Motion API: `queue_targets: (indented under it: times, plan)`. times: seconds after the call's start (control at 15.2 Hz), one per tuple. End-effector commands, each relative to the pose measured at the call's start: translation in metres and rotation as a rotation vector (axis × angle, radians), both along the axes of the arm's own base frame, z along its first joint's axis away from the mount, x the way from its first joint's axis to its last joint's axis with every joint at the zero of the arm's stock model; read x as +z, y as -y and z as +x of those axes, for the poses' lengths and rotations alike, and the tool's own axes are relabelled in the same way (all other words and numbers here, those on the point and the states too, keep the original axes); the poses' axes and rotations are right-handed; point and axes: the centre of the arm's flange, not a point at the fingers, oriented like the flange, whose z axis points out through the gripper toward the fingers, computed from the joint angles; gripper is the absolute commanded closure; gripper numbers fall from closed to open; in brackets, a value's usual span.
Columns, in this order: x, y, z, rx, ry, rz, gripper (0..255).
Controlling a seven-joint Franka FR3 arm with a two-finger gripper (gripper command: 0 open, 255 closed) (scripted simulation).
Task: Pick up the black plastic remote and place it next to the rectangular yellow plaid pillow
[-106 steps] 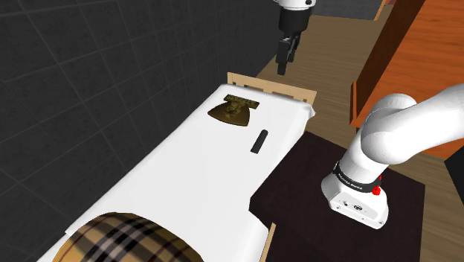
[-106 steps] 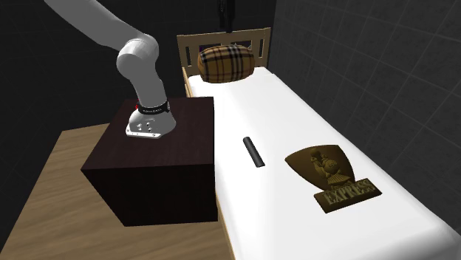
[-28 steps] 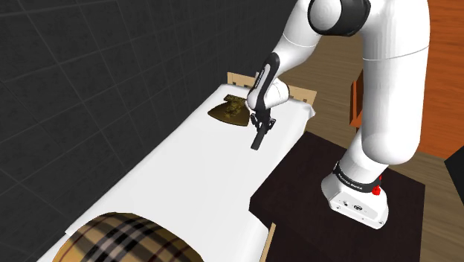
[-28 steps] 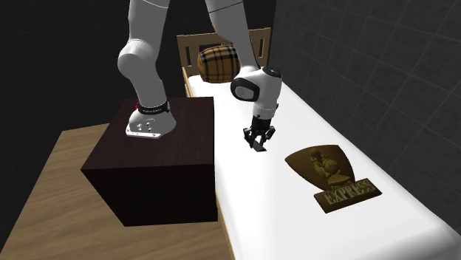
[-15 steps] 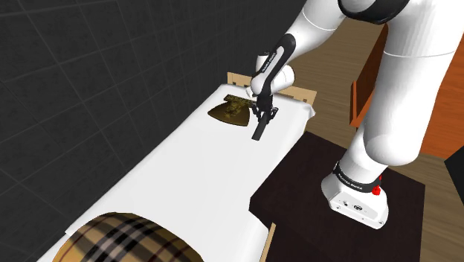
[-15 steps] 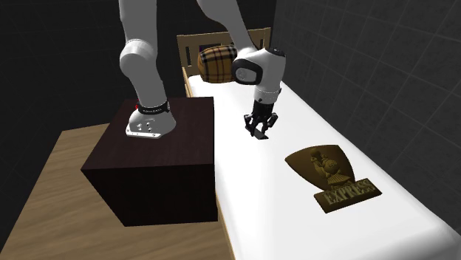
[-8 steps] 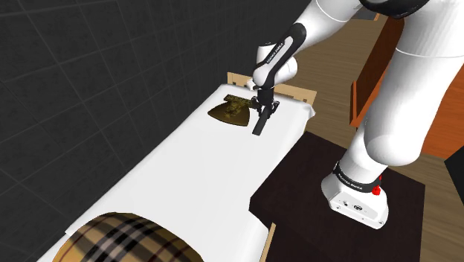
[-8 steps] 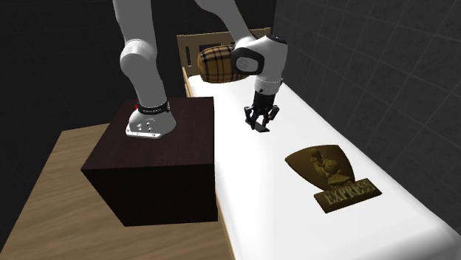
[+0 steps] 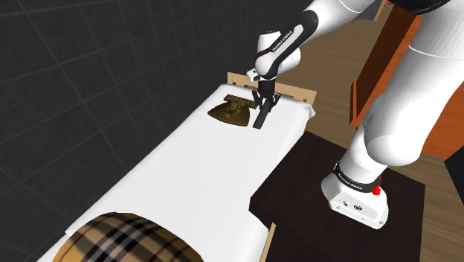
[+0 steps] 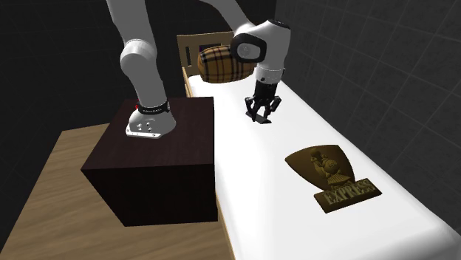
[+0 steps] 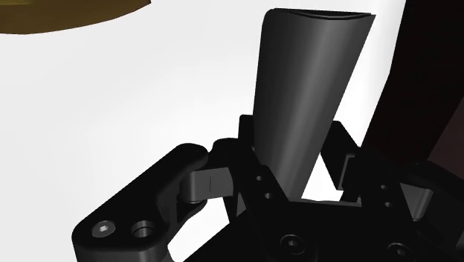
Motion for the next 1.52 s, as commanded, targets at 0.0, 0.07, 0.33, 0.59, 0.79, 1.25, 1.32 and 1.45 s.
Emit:
queue_targets:
  times: [0.0, 0.07, 0.33, 0.59, 0.79, 1.25, 1.32, 1.45]
  plan:
    - [0.010, 0.001, 0.000, 0.000, 0.000, 0.000, 255]
    - [0.016, 0.001, 0.000, 0.000, 0.000, 0.000, 255]
    - [0.037, 0.001, 0.000, 0.000, 0.000, 0.000, 255]
    - [0.058, 0.001, 0.000, 0.000, 0.000, 0.000, 255]
    - [0.074, 0.001, 0.000, 0.000, 0.000, 0.000, 255]
    - [0.111, 0.001, 0.000, 0.000, 0.000, 0.000, 255]
    - [0.111, 0.001, 0.000, 0.000, 0.000, 0.000, 255]
    - [0.111, -0.026, 0.000, 0.000, 0.000, 0.000, 255]
